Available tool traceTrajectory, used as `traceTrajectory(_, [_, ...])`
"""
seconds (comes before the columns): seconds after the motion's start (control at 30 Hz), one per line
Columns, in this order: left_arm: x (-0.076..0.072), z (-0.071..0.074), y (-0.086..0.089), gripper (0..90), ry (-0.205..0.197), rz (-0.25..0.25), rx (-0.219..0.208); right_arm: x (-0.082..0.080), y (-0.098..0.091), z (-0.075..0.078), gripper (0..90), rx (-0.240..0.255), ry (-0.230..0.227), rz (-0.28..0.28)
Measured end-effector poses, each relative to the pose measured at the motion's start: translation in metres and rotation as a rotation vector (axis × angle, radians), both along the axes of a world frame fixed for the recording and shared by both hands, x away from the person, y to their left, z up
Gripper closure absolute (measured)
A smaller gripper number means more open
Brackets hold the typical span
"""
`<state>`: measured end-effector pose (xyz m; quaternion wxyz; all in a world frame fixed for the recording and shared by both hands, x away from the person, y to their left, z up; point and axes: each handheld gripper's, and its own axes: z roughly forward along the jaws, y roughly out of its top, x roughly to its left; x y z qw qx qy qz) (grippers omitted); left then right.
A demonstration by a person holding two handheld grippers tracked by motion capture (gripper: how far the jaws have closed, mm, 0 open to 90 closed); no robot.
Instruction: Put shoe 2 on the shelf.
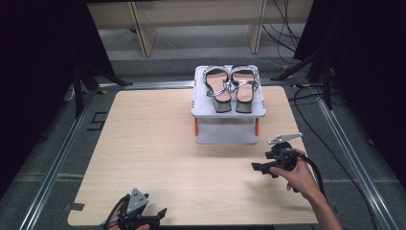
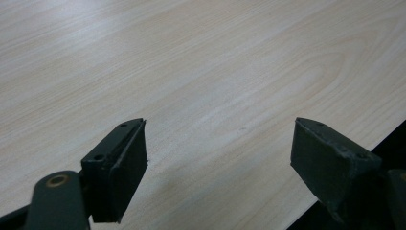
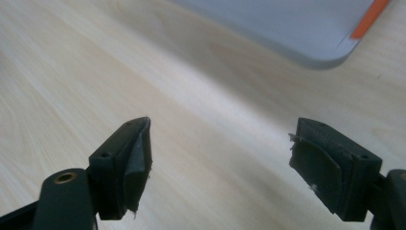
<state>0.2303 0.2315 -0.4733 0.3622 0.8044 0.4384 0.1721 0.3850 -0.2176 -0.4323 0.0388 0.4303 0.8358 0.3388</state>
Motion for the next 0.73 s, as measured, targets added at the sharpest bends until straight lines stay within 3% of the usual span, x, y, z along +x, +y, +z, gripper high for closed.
traceTrajectory(0.13, [0.000,-0.001,0.000,19.8,0.002,0.006,0.000,-0.007,0.002,-0.009,22.0,0.004,0.014,0.022])
traceTrajectory(0.23, [0.000,-0.001,0.000,19.8,0.002,0.007,-0.001,-0.014,0.001,-0.012,21.9,-0.039,-0.024,0.042])
traceTrajectory(0.3, [0.001,-0.001,0.000,19.8,0.003,0.002,0.006,-0.017,0.001,-0.014,22.0,-0.033,-0.016,0.044])
traceTrajectory(0.33, [0.001,-0.001,0.001,19.8,0.003,-0.004,0.039,-0.020,0.002,-0.016,22.1,-0.004,0.005,0.027])
traceTrajectory(0.4, [0.002,-0.001,0.001,19.8,0.002,-0.001,0.041,-0.018,-0.002,-0.019,22.1,-0.028,-0.010,0.073])
traceTrajectory(0.43, [0.002,-0.001,0.001,19.8,0.002,-0.001,0.040,-0.021,-0.001,-0.020,22.1,-0.035,-0.008,0.042])
traceTrajectory(0.47, [0.002,-0.001,0.001,19.8,0.002,0.001,0.040,-0.021,-0.002,-0.020,21.8,-0.059,-0.011,0.053])
traceTrajectory(0.57, [0.002,-0.001,0.002,19.8,0.002,-0.001,0.041,-0.021,-0.003,-0.025,22.2,-0.037,-0.023,0.089])
traceTrajectory(0.63, [0.002,-0.001,0.001,19.8,0.002,-0.004,0.040,-0.022,-0.002,-0.025,22.1,-0.042,-0.009,0.083])
traceTrajectory(0.67, [0.002,-0.001,0.001,19.8,0.004,-0.005,0.046,-0.023,-0.002,-0.024,22.0,-0.074,-0.017,0.055])
traceTrajectory(0.7, [0.001,-0.001,0.000,19.8,0.011,-0.005,0.031,-0.022,-0.003,-0.026,21.8,-0.051,-0.002,0.078])
traceTrajectory(0.73, [0.002,-0.001,0.001,19.7,0.012,-0.013,0.051,-0.022,-0.003,-0.027,21.7,-0.049,-0.001,0.082])
